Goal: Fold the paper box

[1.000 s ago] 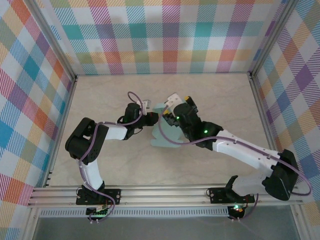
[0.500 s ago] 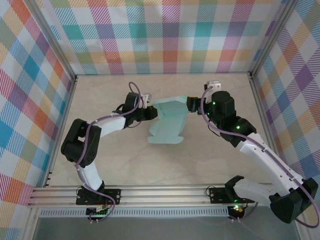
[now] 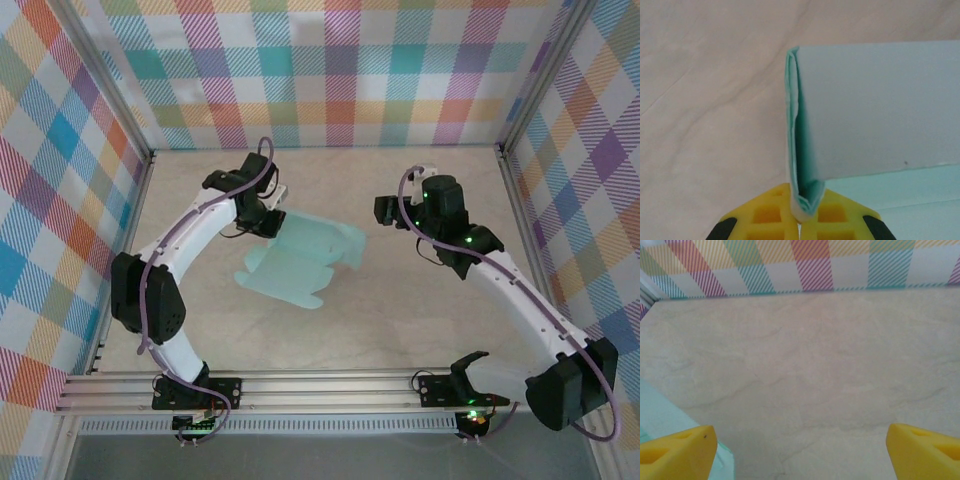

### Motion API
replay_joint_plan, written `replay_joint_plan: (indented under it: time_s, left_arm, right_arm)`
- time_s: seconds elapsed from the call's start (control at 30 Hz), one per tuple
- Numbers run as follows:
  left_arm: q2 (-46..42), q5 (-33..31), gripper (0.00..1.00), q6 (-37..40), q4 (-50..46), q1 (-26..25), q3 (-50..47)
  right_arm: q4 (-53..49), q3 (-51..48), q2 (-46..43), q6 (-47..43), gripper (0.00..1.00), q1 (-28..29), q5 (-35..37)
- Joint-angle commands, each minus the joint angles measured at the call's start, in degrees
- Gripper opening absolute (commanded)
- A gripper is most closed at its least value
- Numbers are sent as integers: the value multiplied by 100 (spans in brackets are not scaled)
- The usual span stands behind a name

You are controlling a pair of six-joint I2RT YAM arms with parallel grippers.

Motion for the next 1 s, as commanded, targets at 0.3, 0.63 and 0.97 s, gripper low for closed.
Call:
replay_joint_plan:
  time_s: [0.3,0.63,0.97]
  left_arm:
    - [1844,-867,0,1000,-2570,-66,1305]
    - [3138,-1843,0,729,-2428,-119,2242]
    - [3616,-2417,2,287,-1861,-526,2259]
  right_arm:
    - [29,-294,352,377,87,-97,-479]
    - [136,-468,596,470,87,-110,-464]
    - [246,-422,784,510,87,-110,-596]
